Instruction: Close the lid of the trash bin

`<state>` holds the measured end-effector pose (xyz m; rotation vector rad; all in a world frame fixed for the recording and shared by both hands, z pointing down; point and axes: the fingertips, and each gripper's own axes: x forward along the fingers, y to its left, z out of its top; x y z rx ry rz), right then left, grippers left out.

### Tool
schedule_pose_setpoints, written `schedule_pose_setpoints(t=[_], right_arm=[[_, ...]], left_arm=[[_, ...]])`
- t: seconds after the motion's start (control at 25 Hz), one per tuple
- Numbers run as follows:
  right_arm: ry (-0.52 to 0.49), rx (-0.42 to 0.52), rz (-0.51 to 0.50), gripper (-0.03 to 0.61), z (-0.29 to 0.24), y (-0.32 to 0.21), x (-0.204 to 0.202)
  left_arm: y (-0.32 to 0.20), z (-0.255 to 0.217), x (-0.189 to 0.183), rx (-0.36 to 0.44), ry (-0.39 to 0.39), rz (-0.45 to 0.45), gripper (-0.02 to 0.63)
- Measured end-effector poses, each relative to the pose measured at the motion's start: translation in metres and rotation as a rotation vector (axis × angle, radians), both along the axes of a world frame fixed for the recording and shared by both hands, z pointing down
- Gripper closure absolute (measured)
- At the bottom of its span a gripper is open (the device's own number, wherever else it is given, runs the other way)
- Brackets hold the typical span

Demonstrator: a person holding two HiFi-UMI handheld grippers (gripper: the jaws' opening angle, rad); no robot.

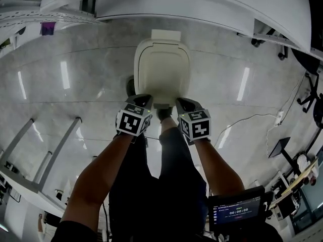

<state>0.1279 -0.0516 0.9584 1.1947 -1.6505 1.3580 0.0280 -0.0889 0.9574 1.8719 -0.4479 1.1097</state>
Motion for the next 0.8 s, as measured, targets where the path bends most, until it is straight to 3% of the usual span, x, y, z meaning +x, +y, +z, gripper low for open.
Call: schedule_pose_setpoints(t=[0.48,0.64,0.8], right_arm=[[0.007,-0.021,0.009,0.569,0.006,-0.001,0.0],[-0.008,0.061,0.0,0.569,-0.041,-0.028,0.001],[-0.021,0.21,-0.007,0.569,-0.128,-0.077,0.006]], left_arm=[[-0.001,0.006,-0.001,-0.005,-0.007,0.034,0.623],[-0.022,-0.034,0.003,0.008,0.052,-0.076,0.623],[-0.062,-0.112,0.012,0.103,0.155,-0.158,0.623]])
